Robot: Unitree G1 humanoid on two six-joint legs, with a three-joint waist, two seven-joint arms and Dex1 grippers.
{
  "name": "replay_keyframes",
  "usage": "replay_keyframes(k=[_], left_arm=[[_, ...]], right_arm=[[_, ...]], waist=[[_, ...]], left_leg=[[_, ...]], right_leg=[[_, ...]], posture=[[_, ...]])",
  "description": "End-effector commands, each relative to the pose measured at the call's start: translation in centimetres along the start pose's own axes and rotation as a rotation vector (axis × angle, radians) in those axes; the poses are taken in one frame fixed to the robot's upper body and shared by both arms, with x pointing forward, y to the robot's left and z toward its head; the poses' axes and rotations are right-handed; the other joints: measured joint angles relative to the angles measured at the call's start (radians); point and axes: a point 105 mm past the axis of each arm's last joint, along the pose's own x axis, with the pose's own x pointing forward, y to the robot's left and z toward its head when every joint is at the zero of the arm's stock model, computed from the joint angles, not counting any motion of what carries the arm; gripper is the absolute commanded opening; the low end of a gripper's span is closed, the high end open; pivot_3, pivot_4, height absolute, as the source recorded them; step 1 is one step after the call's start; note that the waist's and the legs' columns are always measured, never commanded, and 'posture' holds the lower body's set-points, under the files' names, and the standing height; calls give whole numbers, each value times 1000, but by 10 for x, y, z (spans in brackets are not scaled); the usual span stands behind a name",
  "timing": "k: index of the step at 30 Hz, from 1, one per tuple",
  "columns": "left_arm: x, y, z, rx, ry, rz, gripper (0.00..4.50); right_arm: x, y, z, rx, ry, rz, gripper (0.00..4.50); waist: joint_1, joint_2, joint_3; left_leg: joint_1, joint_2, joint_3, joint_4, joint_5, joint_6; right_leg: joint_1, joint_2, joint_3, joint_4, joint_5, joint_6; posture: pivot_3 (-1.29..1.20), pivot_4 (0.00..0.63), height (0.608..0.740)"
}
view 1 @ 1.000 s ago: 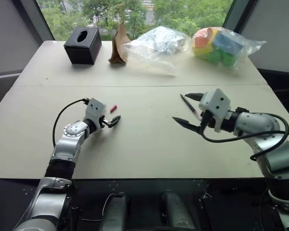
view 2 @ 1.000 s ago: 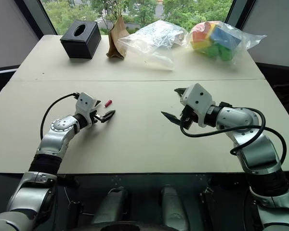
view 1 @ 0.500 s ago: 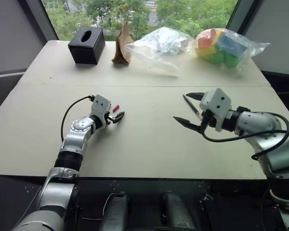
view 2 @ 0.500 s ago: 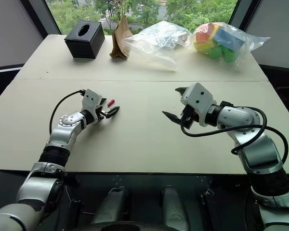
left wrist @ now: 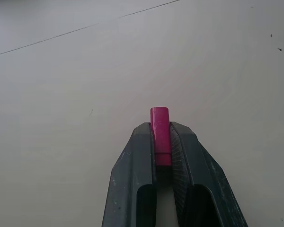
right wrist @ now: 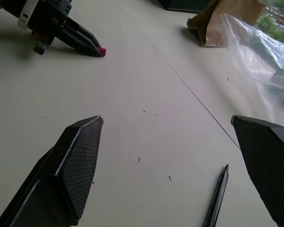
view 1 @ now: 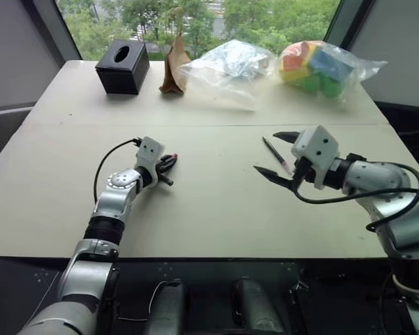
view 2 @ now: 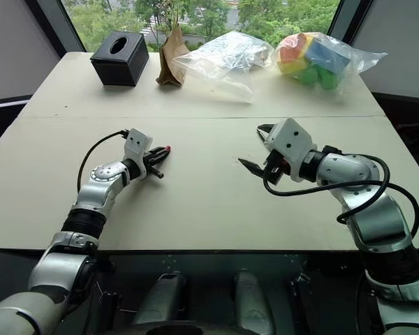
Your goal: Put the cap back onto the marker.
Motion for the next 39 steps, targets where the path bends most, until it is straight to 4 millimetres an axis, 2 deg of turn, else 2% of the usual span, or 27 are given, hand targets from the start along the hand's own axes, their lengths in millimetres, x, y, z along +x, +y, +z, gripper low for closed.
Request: replay_keyframes(k=[1, 3, 8, 13, 18, 21, 26, 32, 39], left_arm=[[-10, -3, 9, 16, -22, -62, 27], [-19, -12, 26, 34, -84, -134, 27], [-48, -25, 54, 89, -147, -275, 27], [-69, -30, 71, 141, -167, -325, 27], [-82, -36, 80, 173, -166, -358, 27], [-85, -38, 82, 178, -164, -361, 27], [-87, -40, 86, 192, -166, -366, 27], [-87, -41, 87, 202, -167, -366, 27], [-85, -43, 88, 198, -173, -368, 27]], right_arm=[[-2, -6, 3, 22, -39, -68, 4500], [1, -12, -10, 59, -19, -131, 4500], [13, -38, -39, 135, 55, -310, 4500], [32, -48, -51, 221, 66, -381, 4500], [50, -52, -66, 311, 94, -414, 4500], [57, -51, -71, 340, 100, -410, 4500], [70, -44, -93, 426, 158, -416, 4500], [71, -44, -110, 462, 209, -445, 4500], [72, -48, -117, 539, 225, -460, 4500]], waist=[[-4, 0, 0], [-14, 0, 0], [-20, -1, 1], [-24, 0, 1], [-21, 0, 2], [-18, 0, 2], [-23, 0, 2], [-24, 0, 2], [-25, 0, 2]], left_leg=[[0, 0, 0, 0, 0, 0], [0, 1, 0, -1, 0, 0], [-4, 0, 0, -1, 0, 0], [-3, 1, 1, -2, 0, 0], [-4, 1, 1, -2, 0, 0], [-4, 0, 1, -2, 0, 0], [-4, 1, 1, -2, 0, 0], [-4, 1, 1, -2, 0, 0], [-4, 1, 1, -2, 0, 0]], right_leg=[[0, 0, 0, 0, 0, 0], [0, 0, 0, 0, 0, 0], [-4, 0, 1, 0, 0, 0], [-5, 0, 1, 0, 0, 0], [-5, 0, 1, 0, 0, 0], [-5, 0, 1, 0, 0, 0], [-5, 0, 1, 0, 0, 0], [-5, 0, 1, 0, 0, 0], [-5, 0, 1, 0, 0, 0]], posture=[[0, 150, 740], [0, 150, 740], [0, 150, 740], [0, 150, 740], [0, 150, 740], [0, 150, 740], [0, 150, 740], [0, 150, 740], [0, 150, 740]])
